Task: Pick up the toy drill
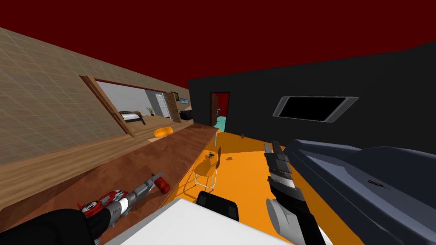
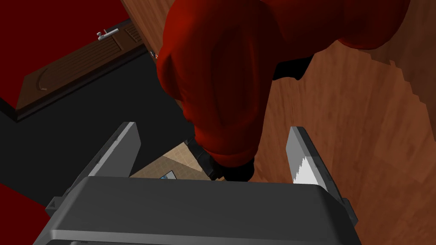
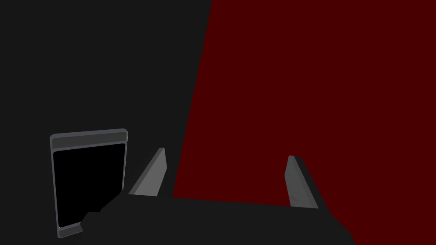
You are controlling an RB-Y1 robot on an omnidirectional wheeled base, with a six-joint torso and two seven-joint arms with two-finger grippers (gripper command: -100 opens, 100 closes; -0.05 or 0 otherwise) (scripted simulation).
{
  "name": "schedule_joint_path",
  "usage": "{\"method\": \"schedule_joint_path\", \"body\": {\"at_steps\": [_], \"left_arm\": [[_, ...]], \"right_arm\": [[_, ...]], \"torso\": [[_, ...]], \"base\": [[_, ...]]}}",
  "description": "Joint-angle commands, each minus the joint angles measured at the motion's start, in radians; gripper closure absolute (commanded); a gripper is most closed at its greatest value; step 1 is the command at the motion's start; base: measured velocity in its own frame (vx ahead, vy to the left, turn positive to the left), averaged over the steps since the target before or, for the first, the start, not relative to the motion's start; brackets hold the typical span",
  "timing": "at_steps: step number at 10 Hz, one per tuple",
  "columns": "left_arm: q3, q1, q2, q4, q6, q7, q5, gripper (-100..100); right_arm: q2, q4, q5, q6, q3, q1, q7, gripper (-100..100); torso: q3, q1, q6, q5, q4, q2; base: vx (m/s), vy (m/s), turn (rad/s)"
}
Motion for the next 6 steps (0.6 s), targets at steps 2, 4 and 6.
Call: {"method": "schedule_joint_path", "body": {"at_steps": [2, 4, 6], "left_arm": [[0.031, -0.039, 0.001, 0.071, -0.041, 0.073, -0.067, -100], [0.028, -0.037, 0.002, 0.067, -0.038, 0.073, -0.062, -100], [0.028, -0.036, 0.001, 0.069, -0.039, 0.077, -0.064, 100]], "right_arm": [[0.000, 0.000, 0.000, 0.000, 0.000, 0.000, 0.000, 0], [0.000, 0.000, 0.000, 0.000, 0.000, 0.000, 0.000, 0], [0.000, 0.000, 0.000, 0.000, 0.000, 0.000, 0.000, 0]], "torso": [[0.000, 0.001, 0.000, 0.000, 0.000, 0.000], [0.000, 0.001, 0.000, 0.000, 0.000, 0.000], [0.000, 0.003, 0.000, 0.000, 0.000, 0.000]], "base": [[-0.003, -0.054, -0.022], [-0.005, -0.028, -0.004], [0.000, 0.000, 0.000]]}}
